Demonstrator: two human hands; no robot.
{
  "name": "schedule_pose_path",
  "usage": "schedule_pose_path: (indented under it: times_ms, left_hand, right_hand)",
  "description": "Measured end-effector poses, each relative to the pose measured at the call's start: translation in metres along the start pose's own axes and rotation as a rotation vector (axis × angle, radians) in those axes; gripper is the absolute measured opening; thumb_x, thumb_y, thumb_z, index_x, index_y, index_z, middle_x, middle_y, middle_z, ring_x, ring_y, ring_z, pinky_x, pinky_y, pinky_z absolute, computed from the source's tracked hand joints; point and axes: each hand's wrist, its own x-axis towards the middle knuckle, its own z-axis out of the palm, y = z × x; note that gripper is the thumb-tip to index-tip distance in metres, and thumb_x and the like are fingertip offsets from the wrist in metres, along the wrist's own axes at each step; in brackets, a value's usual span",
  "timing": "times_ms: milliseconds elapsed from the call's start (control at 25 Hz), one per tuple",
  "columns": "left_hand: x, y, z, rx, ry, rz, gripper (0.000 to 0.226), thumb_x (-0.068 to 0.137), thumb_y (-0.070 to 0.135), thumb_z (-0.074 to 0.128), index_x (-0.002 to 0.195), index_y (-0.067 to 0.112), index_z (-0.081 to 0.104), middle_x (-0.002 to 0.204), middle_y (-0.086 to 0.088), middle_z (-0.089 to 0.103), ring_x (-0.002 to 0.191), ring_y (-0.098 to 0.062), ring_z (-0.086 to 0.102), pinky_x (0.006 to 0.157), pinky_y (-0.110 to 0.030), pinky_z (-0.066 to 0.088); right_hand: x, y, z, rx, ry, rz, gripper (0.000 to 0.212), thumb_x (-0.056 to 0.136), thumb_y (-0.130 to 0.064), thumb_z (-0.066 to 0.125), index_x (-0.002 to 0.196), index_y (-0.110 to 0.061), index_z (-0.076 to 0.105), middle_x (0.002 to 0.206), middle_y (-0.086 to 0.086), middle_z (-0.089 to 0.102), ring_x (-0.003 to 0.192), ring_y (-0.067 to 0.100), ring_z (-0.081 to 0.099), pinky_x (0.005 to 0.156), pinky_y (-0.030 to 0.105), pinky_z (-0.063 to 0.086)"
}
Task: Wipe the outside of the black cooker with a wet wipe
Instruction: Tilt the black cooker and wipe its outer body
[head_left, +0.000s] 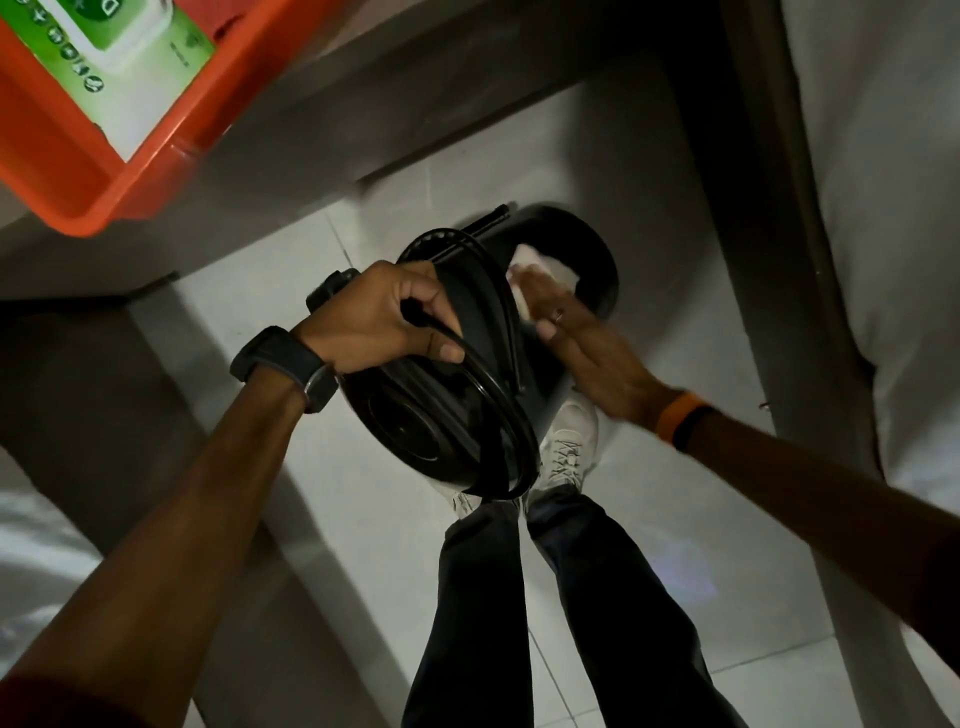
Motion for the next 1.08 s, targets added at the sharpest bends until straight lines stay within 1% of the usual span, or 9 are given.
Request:
schedule_pose_path:
  times_ms: [80, 160, 240, 360, 600, 760, 880, 1000, 1080]
  left_hand:
    - [0.002, -0.005, -0.009, -0.064, 0.006, -0.021, 0.019, 0.071, 0.002, 0.083, 0.088, 0.003, 0.074, 0.083, 0.001, 0.063, 0.078, -0.002, 0.06, 0.082, -0.012, 0.049]
    - [0.004, -0.016, -0.017, -0.135, -0.012, -0.059, 0.017, 0.073, 0.0, 0.079, 0.088, 0.002, 0.072, 0.076, 0.011, 0.065, 0.074, 0.0, 0.061, 0.076, -0.01, 0.051]
    - [0.008, -0.028, -0.024, -0.2, -0.029, -0.075, 0.015, 0.071, 0.007, 0.077, 0.085, 0.005, 0.071, 0.073, 0.012, 0.065, 0.072, -0.002, 0.062, 0.073, -0.009, 0.052]
    - [0.011, -0.042, -0.034, -0.295, 0.003, -0.063, 0.011, 0.071, 0.011, 0.071, 0.082, 0.01, 0.07, 0.075, 0.001, 0.06, 0.075, -0.01, 0.058, 0.076, -0.016, 0.051]
    - [0.009, -0.055, -0.045, -0.455, -0.071, -0.116, 0.038, 0.085, -0.01, 0.057, 0.069, 0.021, 0.073, 0.064, 0.011, 0.066, 0.065, -0.001, 0.061, 0.067, -0.01, 0.054]
    - [0.016, -0.052, -0.044, -0.521, 0.199, -0.083, 0.027, 0.09, -0.007, 0.057, 0.082, 0.016, 0.066, 0.074, 0.011, 0.066, 0.077, -0.003, 0.061, 0.079, -0.013, 0.053]
    - [0.021, -0.038, -0.017, -0.19, 0.629, 0.146, 0.011, 0.1, 0.014, 0.056, 0.108, 0.017, 0.063, 0.107, 0.003, 0.061, 0.106, -0.01, 0.056, 0.102, -0.025, 0.047]
    - [0.022, -0.019, 0.033, 0.475, 0.71, 0.222, 0.03, 0.101, 0.044, 0.045, 0.123, 0.034, 0.062, 0.138, 0.003, 0.053, 0.138, -0.021, 0.039, 0.117, -0.057, 0.028]
    - [0.029, -0.012, 0.053, 0.678, 0.72, 0.354, 0.028, 0.101, 0.039, 0.044, 0.111, 0.029, 0.068, 0.133, -0.001, 0.061, 0.137, -0.024, 0.043, 0.117, -0.065, 0.023]
  right_hand:
    - [-0.018, -0.01, 0.012, -0.039, -0.023, -0.167, 0.051, 0.111, -0.028, 0.027, 0.161, -0.017, 0.025, 0.171, -0.008, 0.018, 0.161, 0.008, 0.014, 0.132, 0.025, 0.007]
    - [-0.008, 0.004, 0.012, -0.139, -0.008, -0.199, 0.052, 0.11, -0.025, 0.026, 0.161, -0.015, 0.025, 0.172, 0.003, 0.023, 0.161, 0.016, 0.017, 0.133, 0.035, 0.01]
    - [0.017, 0.028, -0.002, -0.141, 0.102, 0.048, 0.051, 0.111, -0.019, 0.03, 0.161, -0.011, 0.024, 0.171, 0.01, 0.021, 0.161, 0.025, 0.015, 0.132, 0.047, 0.012]
    - [0.047, 0.043, -0.021, -0.046, 0.177, 0.384, 0.051, 0.113, -0.023, 0.026, 0.163, -0.016, 0.017, 0.173, 0.006, 0.014, 0.162, 0.023, 0.009, 0.132, 0.047, 0.009]
    - [-0.021, -0.027, 0.029, -0.013, 0.059, -0.174, 0.053, 0.11, -0.029, 0.022, 0.158, -0.013, 0.035, 0.168, -0.001, 0.032, 0.16, 0.016, 0.022, 0.133, 0.039, 0.009]
    - [0.016, 0.004, 0.008, -0.02, 0.212, 0.092, 0.052, 0.108, -0.022, 0.026, 0.159, -0.01, 0.03, 0.169, 0.009, 0.029, 0.158, 0.012, 0.019, 0.133, 0.036, 0.004]
    - [0.056, 0.023, -0.011, 0.097, 0.293, 0.322, 0.052, 0.11, -0.027, 0.024, 0.162, -0.017, 0.024, 0.172, 0.005, 0.022, 0.159, 0.015, 0.016, 0.133, 0.046, 0.006]
    - [0.075, 0.025, -0.021, 0.15, 0.295, 0.452, 0.051, 0.112, -0.033, 0.023, 0.162, -0.023, 0.026, 0.171, -0.001, 0.025, 0.16, 0.018, 0.02, 0.132, 0.046, 0.014]
    - [0.078, 0.015, -0.028, 0.224, 0.35, 0.5, 0.049, 0.112, -0.036, 0.026, 0.159, -0.024, 0.035, 0.167, -0.003, 0.033, 0.157, 0.018, 0.026, 0.131, 0.045, 0.018]
